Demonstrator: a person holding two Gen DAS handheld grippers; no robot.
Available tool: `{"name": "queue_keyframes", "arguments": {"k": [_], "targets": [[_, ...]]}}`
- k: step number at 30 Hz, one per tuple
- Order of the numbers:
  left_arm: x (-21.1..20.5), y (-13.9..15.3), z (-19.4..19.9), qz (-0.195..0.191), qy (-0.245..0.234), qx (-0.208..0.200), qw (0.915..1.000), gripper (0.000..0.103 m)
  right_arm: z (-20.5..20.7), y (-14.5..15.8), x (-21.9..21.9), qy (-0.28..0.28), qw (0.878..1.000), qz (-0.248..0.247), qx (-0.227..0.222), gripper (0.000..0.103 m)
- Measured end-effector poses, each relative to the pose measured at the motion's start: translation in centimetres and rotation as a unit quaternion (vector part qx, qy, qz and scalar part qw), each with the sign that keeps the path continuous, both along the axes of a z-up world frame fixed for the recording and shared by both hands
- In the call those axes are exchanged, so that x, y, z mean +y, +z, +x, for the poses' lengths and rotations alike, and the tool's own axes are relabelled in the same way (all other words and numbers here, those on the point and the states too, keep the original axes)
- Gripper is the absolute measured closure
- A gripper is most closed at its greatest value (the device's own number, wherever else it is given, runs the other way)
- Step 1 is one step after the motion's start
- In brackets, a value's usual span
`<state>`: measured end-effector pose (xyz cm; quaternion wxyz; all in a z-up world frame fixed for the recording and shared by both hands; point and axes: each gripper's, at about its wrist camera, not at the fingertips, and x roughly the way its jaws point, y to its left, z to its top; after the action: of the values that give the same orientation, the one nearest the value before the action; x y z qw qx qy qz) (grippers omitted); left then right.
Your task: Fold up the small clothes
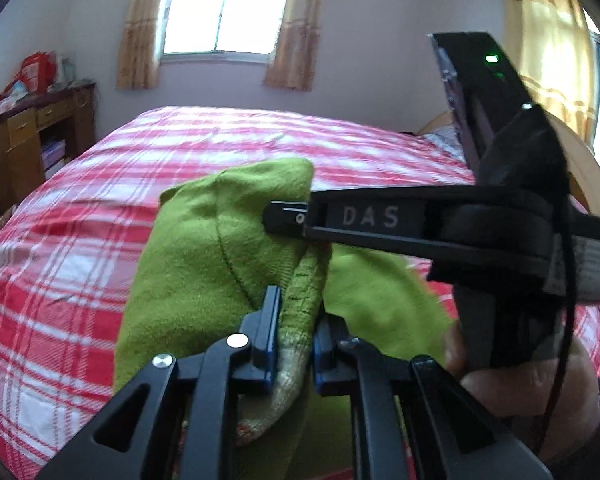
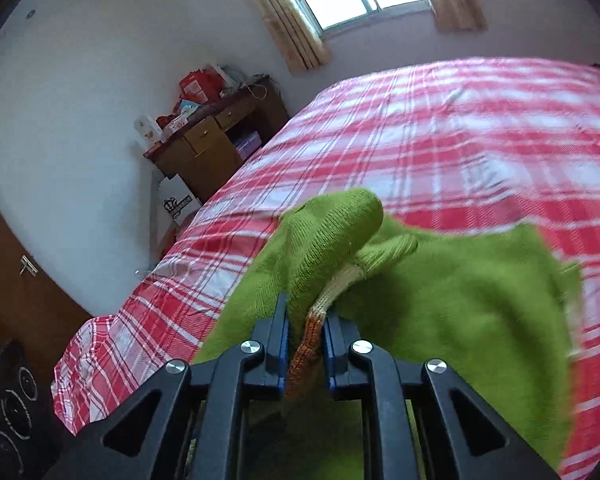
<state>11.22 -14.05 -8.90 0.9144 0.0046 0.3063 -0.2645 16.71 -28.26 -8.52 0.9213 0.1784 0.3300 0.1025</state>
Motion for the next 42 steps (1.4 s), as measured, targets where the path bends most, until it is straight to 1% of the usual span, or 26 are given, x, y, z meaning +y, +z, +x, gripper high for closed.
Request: {"name": "queue_keyframes", "arguments": {"k": [2, 4, 6, 8, 10, 13, 16, 17, 18, 19, 20, 22, 23, 24, 25, 26, 27, 29, 31, 34, 36, 37, 38, 39, 40, 42], "targets": [[-2.7, 0.5, -0.5, 0.009, -0.018, -0.006, 0.9998, 0.089, -0.7, 0.6, -1.9, -0.008, 1.000, -0.014, 0.000, 0.090], [-4.7, 0.4, -0.5, 0.014, -0.028, 0.000, 0.9995, 0.089, -1.2, 0.8, -3.9, -0.016, 0.999, -0.033, 0.006, 0.090], [-7.0, 0.1, -0.5, 0.018, -0.038, 0.006, 0.9991, 0.089, -1.5, 0.5, -5.7, -0.023, 0.999, -0.042, 0.016, 0.090], [-8.4, -0.2, -0.2, 0.017, -0.046, 0.015, 0.9987, 0.089, -1.9, 0.1, -7.7, -0.030, 0.998, -0.049, 0.021, 0.090], [-10.5, -1.0, -0.2, 0.029, -0.050, 0.025, 0.9980, 0.089, -2.1, -0.6, -9.1, -0.035, 0.997, -0.061, 0.028, 0.090], [-12.5, -2.4, 0.3, 0.043, -0.046, 0.039, 0.9973, 0.090, -1.9, -2.2, -10.5, -0.046, 0.995, -0.082, 0.044, 0.090], [-13.4, -4.1, 0.7, 0.055, -0.041, 0.053, 0.9962, 0.090, -1.6, -5.1, -12.4, -0.047, 0.994, -0.066, 0.068, 0.090], [-13.3, -4.3, 0.6, 0.051, -0.043, 0.047, 0.9967, 0.089, -1.5, -5.9, -12.5, -0.046, 0.995, -0.062, 0.070, 0.090], [-13.4, -4.2, 0.6, 0.049, -0.045, 0.045, 0.9967, 0.088, -1.7, -6.4, -12.9, -0.045, 0.996, -0.053, 0.058, 0.090], [-13.1, -4.0, 0.5, 0.044, -0.052, 0.046, 0.9966, 0.088, -1.9, -6.6, -13.1, -0.047, 0.996, -0.047, 0.052, 0.090], [-12.8, -3.8, 0.4, 0.041, -0.054, 0.047, 0.9966, 0.083, -2.0, -6.6, -13.1, -0.052, 0.996, -0.045, 0.051, 0.090], [-11.9, -3.1, -0.4, 0.035, -0.069, 0.052, 0.9957, 0.079, -2.1, -6.6, -13.0, -0.060, 0.996, -0.046, 0.050, 0.089], [-11.4, -2.8, -1.0, 0.034, -0.074, 0.050, 0.9954, 0.074, -2.3, -6.5, -13.0, -0.063, 0.996, -0.045, 0.048, 0.087], [-10.6, -2.4, -1.6, 0.034, -0.080, 0.049, 0.9950, 0.062, -2.7, -6.4, -13.0, -0.064, 0.996, -0.038, 0.046, 0.084], [-9.0, -1.9, -2.5, 0.033, -0.087, 0.048, 0.9945, 0.054, -3.5, -6.2, -13.2, -0.066, 0.997, -0.025, 0.043, 0.082], [-8.0, -1.8, -3.0, 0.031, -0.088, 0.048, 0.9945, 0.037, -4.3, -5.9, -13.5, -0.073, 0.996, -0.013, 0.041, 0.081], [-6.5, -1.6, -3.5, 0.023, -0.089, 0.042, 0.9948, 0.031, -5.4, -5.5, -13.8, -0.087, 0.996, 0.002, 0.035, 0.081], [-3.5, -1.5, -4.6, 0.015, -0.077, 0.032, 0.9964, 0.030, -8.8, -4.7, -14.5, -0.120, 0.992, 0.020, 0.014, 0.081], [-0.3, -1.7, -5.2, 0.021, -0.044, 0.032, 0.9983, 0.030, -11.5, -3.9, -14.2, -0.135, 0.991, 0.009, 0.008, 0.081], [2.7, -2.4, -4.9, 0.028, -0.011, 0.044, 0.9986, 0.030, -15.1, -2.2, -12.2, -0.119, 0.993, 0.001, -0.007, 0.080], [4.1, -3.1, -4.6, 0.037, 0.002, 0.052, 0.9979, 0.030, -16.9, -0.8, -10.0, -0.101, 0.995, -0.010, -0.023, 0.078], [4.6, -3.7, -4.6, 0.051, 0.011, 0.054, 0.9972, 0.030, -17.5, -0.1, -8.6, -0.087, 0.995, -0.025, -0.031, 0.069], [5.0, -4.1, -5.1, 0.062, 0.017, 0.053, 0.9965, 0.030, -17.8, 0.4, -7.5, -0.072, 0.996, -0.041, -0.036, 0.052], [5.3, -4.7, -5.1, 0.075, 0.023, 0.049, 0.9957, 0.030, -17.9, 0.8, -6.1, -0.054, 0.996, -0.062, -0.040, 0.043], [5.4, -5.1, -5.2, 0.093, 0.032, 0.045, 0.9941, 0.030, -17.7, 1.1, -4.6, -0.033, 0.995, -0.089, -0.042, 0.038], [5.1, -5.7, -4.8, 0.123, 0.040, 0.041, 0.9908, 0.030, -17.0, 1.1, -1.5, 0.009, 0.988, -0.152, -0.039, 0.038]]}}
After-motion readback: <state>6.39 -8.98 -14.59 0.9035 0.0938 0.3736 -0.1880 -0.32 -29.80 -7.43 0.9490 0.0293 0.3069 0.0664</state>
